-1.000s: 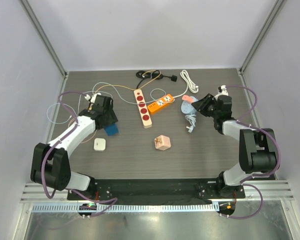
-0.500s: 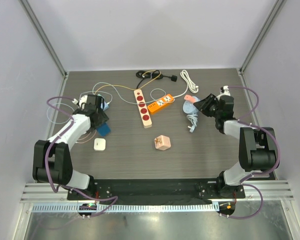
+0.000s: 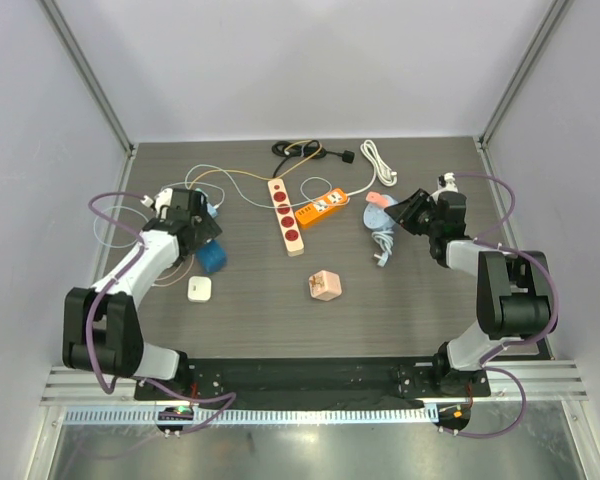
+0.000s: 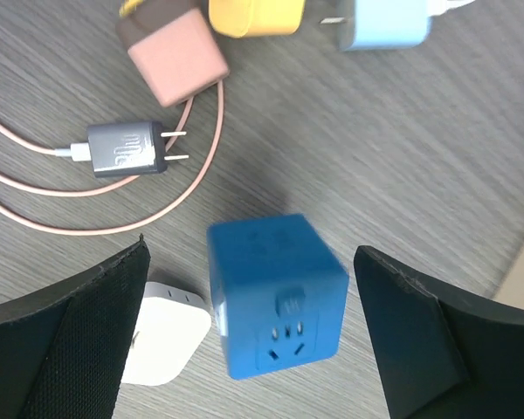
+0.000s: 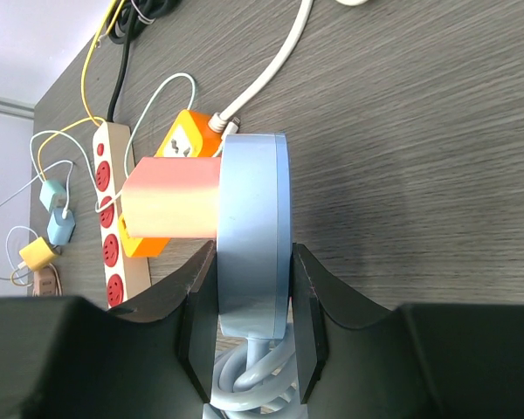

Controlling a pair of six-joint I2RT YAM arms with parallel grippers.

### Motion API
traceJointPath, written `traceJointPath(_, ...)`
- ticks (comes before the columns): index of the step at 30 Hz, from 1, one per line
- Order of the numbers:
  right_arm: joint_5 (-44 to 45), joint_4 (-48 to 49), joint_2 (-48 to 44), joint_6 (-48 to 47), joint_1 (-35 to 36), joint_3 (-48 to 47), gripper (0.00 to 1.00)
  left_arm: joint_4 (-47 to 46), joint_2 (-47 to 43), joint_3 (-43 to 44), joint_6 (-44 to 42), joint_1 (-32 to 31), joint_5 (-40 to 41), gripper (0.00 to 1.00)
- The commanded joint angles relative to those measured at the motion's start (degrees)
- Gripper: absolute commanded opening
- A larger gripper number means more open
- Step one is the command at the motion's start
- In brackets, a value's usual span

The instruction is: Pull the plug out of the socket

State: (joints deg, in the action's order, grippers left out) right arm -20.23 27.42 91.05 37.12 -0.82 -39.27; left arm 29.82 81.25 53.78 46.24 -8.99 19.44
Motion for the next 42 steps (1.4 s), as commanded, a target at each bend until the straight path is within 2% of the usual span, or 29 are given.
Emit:
traceJointPath(1, -1.92, 6.07, -0.34, 1.29, 0.03, -2.66, 0.01, -1.17, -5.13, 2.21, -0.71, -0.41, 0.86, 1.0)
traceJointPath(7, -2.1, 6.15, -0.08, 1.28, 0.03, -2.75, 0.01, -2.84, -11.54, 3.08, -2.99, -2.16, -0.36, 1.0)
traceJointPath(13, -2.36, 6.16, 0.01, 1.46, 0.03, -2.83, 0.01, -6.79, -11.21, 6.07, -5.45, -5.23, -5.46, 1.0)
traceJointPath(18, -2.53, 6.24, 0.27, 1.46, 0.03, -2.92, 0.01, -9.25, -4.99, 12.64, -9.14, -11.82, -5.12, 1.0)
traceJointPath(22, -2.45, 6.07, 0.27, 1.29, 0.03, -2.92, 0.01, -10.57, 0.56, 18.98, -13.35, -20.16, -1.79, 1.0)
traceJointPath(25, -2.54, 6.07, 0.36, 1.2, 0.03, -3.1, 0.01, -14.07, 4.33, 21.62, -15.47, -23.07, -3.69, 1.0)
traceJointPath(32, -2.8, 5.8, 0.45, 1.11, 0.03, -3.36, 0.01, -21.38, 13.48, 28.73, -17.49, -26.16, -7.75, 1.0)
traceJointPath(36, -2.97, 5.54, 0.54, 1.11, 0.03, -3.54, 0.01, -25.77, 18.76, 32.88, -19.42, -28.09, -7.32, 1.0)
traceJointPath(42, -3.41, 4.93, 0.62, 0.76, 0.03, -3.89, 0.01, -36.84, 25.43, 36.74, -20.31, -28.62, -8.01, 1.0)
